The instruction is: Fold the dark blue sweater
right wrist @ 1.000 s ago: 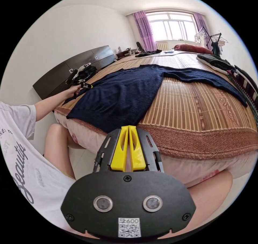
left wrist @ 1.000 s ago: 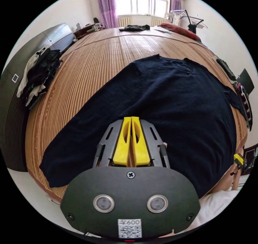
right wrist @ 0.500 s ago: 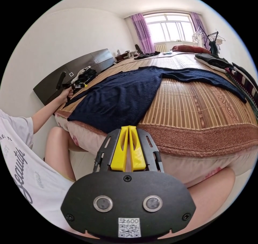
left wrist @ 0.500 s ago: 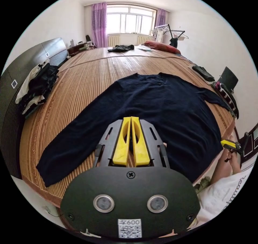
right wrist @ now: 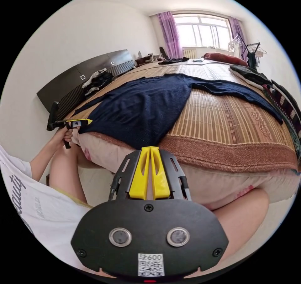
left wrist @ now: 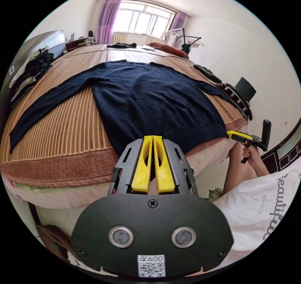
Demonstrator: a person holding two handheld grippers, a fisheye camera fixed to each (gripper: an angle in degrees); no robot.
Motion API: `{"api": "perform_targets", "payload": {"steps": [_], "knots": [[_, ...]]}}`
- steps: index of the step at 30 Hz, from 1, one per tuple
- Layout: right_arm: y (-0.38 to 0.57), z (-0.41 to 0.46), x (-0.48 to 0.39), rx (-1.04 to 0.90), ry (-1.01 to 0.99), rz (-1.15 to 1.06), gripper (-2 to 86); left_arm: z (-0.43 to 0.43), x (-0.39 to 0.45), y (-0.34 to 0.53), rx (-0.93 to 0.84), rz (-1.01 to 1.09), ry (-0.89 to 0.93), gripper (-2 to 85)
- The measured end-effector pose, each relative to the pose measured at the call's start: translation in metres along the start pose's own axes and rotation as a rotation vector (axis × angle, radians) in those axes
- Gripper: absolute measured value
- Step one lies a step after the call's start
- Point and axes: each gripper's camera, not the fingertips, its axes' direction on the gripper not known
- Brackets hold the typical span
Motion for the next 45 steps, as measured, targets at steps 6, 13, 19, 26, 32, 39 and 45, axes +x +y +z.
{"api": "perform_targets", "payload": {"steps": [6,13,19,26,32,39,45], "knots": [[0.006,-0.017,-0.012,0.086,0.012,0.006,-0.9,-0.024,-0.002,0.046,0.076,-0.081,0.069,0.2],[0.035,0.01,-0.027,0.149,0.041,-0.056,-0.8,-0.02,0.032,0.102,0.131,-0.031,-0.233,0.1],[0.046,0.0,-0.045,0.156,0.163,-0.141,-0.8,-0.02,0.049,0.129,0.128,-0.05,-0.268,0.4],[0.043,-0.02,-0.071,0.388,0.232,-0.181,-0.2,-0.045,0.085,0.156,0.282,0.014,-0.458,1.8],[0.017,0.007,-0.049,0.225,0.11,-0.092,9.3,-0.015,0.122,0.176,0.344,0.233,-0.571,12.0],[0.019,-0.008,0.001,0.186,0.024,0.106,9.2,-0.031,0.04,0.204,0.329,-0.112,-0.381,12.2],[0.01,-0.012,0.054,0.177,-0.166,0.331,9.4,-0.028,-0.078,0.233,0.312,-0.607,0.193,9.7]]}}
